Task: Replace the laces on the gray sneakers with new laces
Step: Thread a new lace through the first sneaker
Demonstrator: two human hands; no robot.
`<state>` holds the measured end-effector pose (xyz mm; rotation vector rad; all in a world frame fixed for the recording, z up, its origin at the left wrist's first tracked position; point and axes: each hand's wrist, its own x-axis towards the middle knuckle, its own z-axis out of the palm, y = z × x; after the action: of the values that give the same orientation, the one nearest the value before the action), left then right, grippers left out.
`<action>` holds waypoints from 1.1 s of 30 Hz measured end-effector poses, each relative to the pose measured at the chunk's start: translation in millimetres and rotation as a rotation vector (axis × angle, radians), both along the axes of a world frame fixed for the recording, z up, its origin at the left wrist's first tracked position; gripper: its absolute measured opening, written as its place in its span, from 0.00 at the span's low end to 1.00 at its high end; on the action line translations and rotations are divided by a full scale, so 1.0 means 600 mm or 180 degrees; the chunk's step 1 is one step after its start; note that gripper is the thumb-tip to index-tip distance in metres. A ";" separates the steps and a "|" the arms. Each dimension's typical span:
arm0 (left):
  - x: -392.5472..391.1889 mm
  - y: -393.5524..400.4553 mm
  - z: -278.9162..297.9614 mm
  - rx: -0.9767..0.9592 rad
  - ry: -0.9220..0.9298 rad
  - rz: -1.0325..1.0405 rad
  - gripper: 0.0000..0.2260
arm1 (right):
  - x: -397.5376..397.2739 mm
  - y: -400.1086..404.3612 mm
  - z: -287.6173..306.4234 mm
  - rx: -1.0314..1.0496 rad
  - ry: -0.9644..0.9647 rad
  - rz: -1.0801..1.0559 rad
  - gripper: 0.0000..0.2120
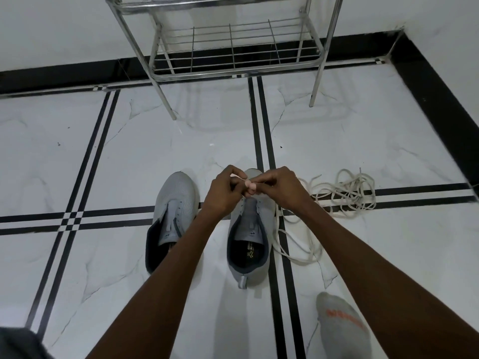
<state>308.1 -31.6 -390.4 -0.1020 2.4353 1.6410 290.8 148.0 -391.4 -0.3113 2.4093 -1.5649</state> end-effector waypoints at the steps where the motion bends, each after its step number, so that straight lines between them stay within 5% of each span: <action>1: 0.003 -0.002 -0.003 -0.0057 0.0023 0.0113 0.08 | -0.002 0.002 -0.008 -0.0022 -0.0003 -0.0139 0.05; 9: 0.044 -0.011 -0.055 -0.1480 -0.0071 -0.0191 0.22 | 0.026 -0.029 -0.067 0.0885 0.0160 -0.0330 0.04; 12: 0.044 0.002 -0.059 -0.1619 0.0115 -0.0035 0.15 | 0.034 -0.040 -0.077 0.0881 0.0238 -0.0360 0.05; 22: 0.055 -0.015 -0.086 -0.0711 -0.0139 0.0496 0.11 | 0.035 -0.061 -0.100 0.0879 0.0392 -0.0398 0.06; 33: 0.053 -0.022 -0.094 -0.0489 -0.0218 0.0383 0.11 | 0.034 -0.083 -0.114 0.1554 0.0200 -0.0466 0.10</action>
<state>339.8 -44.6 -447.1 -0.3286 2.5441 1.4670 311.1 98.1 -459.7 -0.0890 2.8112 -0.9727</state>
